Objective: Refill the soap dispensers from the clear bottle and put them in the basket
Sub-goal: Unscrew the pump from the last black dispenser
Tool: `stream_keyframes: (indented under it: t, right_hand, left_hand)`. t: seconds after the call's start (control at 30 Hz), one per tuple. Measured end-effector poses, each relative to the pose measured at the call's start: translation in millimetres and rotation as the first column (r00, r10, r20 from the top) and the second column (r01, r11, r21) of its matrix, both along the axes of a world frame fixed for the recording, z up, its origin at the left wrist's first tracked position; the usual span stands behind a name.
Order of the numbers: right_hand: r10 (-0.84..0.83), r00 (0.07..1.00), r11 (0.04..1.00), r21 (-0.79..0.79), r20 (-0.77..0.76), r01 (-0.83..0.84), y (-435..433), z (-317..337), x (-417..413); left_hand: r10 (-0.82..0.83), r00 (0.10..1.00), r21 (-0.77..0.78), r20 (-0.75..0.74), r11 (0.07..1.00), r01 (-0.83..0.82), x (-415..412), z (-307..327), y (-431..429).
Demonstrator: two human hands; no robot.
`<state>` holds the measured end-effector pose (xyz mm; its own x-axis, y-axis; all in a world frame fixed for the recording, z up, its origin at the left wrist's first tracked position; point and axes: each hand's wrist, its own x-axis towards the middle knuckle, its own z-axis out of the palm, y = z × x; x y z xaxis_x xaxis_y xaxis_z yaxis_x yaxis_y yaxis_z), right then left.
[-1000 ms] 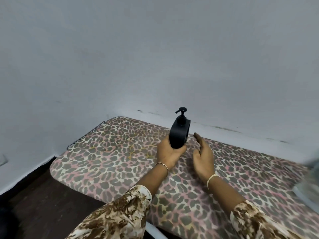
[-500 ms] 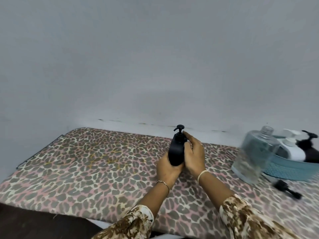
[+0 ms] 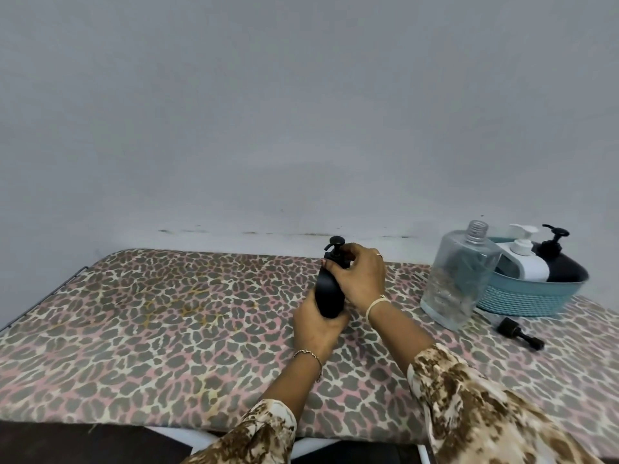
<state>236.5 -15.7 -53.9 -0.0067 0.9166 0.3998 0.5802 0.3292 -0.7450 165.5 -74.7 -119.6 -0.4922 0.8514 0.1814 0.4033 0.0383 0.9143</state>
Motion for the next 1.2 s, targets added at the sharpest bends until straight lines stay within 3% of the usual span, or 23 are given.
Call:
stream_keyframes:
  t: [0.37, 0.6, 0.73, 0.87, 1.07, 1.2]
  right_hand:
    - [0.101, 0.994, 0.995, -0.017, 0.027, -0.101, 8, 4, 7]
    - [0.414, 0.900, 0.874, -0.217, -0.137, -0.435, 17, 12, 38]
    - [0.244, 0.970, 0.960, -0.138, -0.005, -0.243, 8, 10, 36]
    - [0.080, 0.986, 0.993, -0.073, -0.144, -0.091, -2, 7, 29]
    - [0.163, 0.928, 0.964, -0.146, -0.335, -0.223, -8, 6, 33]
    - [0.079, 0.980, 0.986, -0.130, -0.181, -0.103, -9, 2, 30]
  left_hand:
    - [-0.010, 0.997, -0.007, 0.078, 1.000, 0.010, -1, 1, 0]
    - [-0.101, 0.989, -0.026, 0.111, 0.994, 0.104, -8, 5, -5]
    - [-0.088, 0.990, -0.020, 0.113, 0.996, 0.091, 2, 2, -8]
    - [-0.087, 0.991, 0.001, 0.099, 0.996, 0.088, 5, -2, -10]
    - [-0.091, 0.988, 0.006, 0.122, 0.996, 0.091, 4, -4, -10]
    - [-0.089, 0.990, 0.011, 0.110, 0.996, 0.088, 4, -5, -10]
